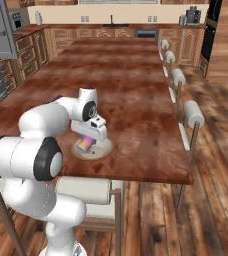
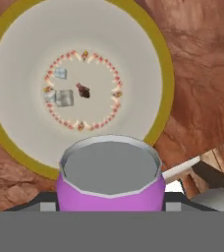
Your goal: Open the fridge, grab two sodas, and place both sodas inside the bowl with ice on the dining counter.
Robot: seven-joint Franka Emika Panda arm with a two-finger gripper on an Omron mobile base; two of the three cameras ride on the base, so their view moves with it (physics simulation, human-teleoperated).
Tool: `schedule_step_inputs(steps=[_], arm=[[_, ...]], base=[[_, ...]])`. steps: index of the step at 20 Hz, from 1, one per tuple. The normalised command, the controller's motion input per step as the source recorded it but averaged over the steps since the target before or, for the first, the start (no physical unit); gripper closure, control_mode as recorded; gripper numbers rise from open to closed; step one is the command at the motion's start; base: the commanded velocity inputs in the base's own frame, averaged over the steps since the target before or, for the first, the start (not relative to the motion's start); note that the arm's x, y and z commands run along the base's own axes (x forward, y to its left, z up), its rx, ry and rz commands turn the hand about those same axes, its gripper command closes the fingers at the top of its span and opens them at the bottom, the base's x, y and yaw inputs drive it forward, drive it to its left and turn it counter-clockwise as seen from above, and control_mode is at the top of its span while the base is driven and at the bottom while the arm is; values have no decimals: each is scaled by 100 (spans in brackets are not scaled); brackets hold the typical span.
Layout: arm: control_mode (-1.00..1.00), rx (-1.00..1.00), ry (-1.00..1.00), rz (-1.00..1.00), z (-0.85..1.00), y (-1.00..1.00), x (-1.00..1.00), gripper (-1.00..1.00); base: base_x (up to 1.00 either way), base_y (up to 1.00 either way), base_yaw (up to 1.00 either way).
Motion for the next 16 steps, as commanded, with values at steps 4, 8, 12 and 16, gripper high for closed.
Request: schedule_step_inputs(steps=[4,8,12,16], arm=[[-100,0,8,0,-42,0,41,100],[-100,0,5,0,-33,0,28,100],[-100,0,1,0,-30,0,13,100],[-100,0,1,0,-28,0,8,100]], base=[[0,0,0],[0,0,0],[0,0,0],[0,0,0]])
